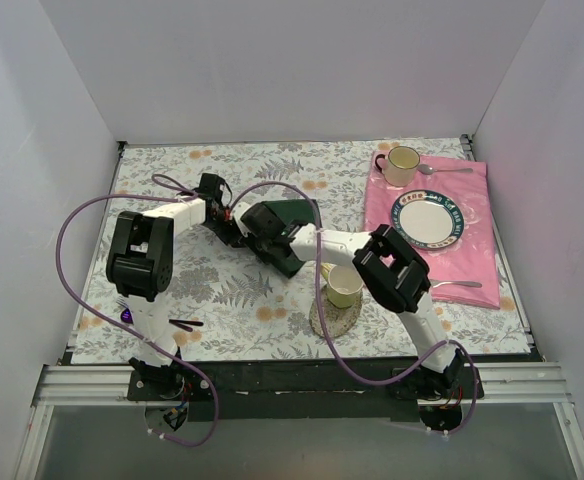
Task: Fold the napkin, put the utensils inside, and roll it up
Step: Roll the napkin with the utensil
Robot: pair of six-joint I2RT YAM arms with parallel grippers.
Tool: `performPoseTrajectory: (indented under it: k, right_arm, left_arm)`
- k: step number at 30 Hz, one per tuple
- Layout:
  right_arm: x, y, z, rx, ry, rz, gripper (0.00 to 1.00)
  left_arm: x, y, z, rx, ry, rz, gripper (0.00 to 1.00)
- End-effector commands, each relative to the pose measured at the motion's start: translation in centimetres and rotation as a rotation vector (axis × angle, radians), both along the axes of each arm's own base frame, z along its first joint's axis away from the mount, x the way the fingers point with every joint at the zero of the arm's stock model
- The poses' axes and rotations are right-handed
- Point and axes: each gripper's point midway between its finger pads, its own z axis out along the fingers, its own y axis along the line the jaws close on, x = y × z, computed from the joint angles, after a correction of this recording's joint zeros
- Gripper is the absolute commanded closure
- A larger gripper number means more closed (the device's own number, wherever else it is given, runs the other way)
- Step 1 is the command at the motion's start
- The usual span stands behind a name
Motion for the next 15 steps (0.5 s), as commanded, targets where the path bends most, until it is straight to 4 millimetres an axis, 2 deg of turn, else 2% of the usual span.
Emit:
performPoseTrajectory:
  k: [1, 2, 3, 5, 6, 7, 8, 9, 10, 12, 13, 15]
  right_arm:
    - [-0.7, -1.6, -2.2, 0.109, 0.177, 0.036, 0.95]
    - [-1.0, -1.4, -2.1, 0.148, 0.211, 0.06, 0.99]
    - [-1.7, -0.4, -1.6, 0.226, 0.27, 0.103, 0.99]
    - [-1.2, -0.5, -1.7, 0.294, 0.356, 0.103, 0.99]
    - [-2.0, -0.2, -1.7, 0.334, 0.436, 0.139, 0.99]
    - [-1.4, -0.7, -2.5, 0.355, 0.498, 0.108, 0.99]
    - [-1.1, -0.5, -2.2, 0.384, 0.529, 0.11, 0.99]
    - [-1.6, -0.5, -2.1, 0.404, 0.588, 0.122, 0.99]
    - [-1.3, -0.9, -2.8, 0.414, 0.631, 0.09, 0.99]
    - [-1.7, -0.7, -2.5, 0.455, 0.703, 0.103, 0.99]
    - [-1.3, -0.9, -2.8, 0.483, 0.727, 0.091, 0.99]
    - [-2.1, -0.9, -2.5, 0.544, 0.828, 0.078, 0.99]
  left_arm:
    - [-1.1, 1.7, 0.7, 0.032, -0.017, -0.027, 0.99]
    - [-0.9, 1.8, 1.0, 0.031, -0.035, -0.026, 0.81]
    - [-0.5, 1.8, 1.7, 0.028, -0.075, -0.032, 0.69]
    - [-0.7, 2.2, 1.8, 0.044, -0.099, -0.025, 0.51]
    - [-0.4, 2.3, 2.6, 0.042, -0.134, -0.023, 0.47]
    - [-0.4, 2.4, 2.8, 0.046, -0.15, -0.022, 0.45]
    - [-0.7, 2.5, 2.5, 0.047, -0.15, -0.017, 0.41]
    - [-0.6, 2.4, 3.1, 0.043, -0.169, -0.015, 0.36]
    - [-0.7, 2.4, 3.1, 0.041, -0.174, -0.012, 0.27]
    - [-0.8, 2.3, 3.2, 0.028, -0.192, -0.012, 0.26]
    - [-0.9, 2.1, 3.0, 0.017, -0.189, -0.008, 0.26]
    - [-0.7, 1.5, 3.0, -0.016, -0.194, -0.013, 0.27]
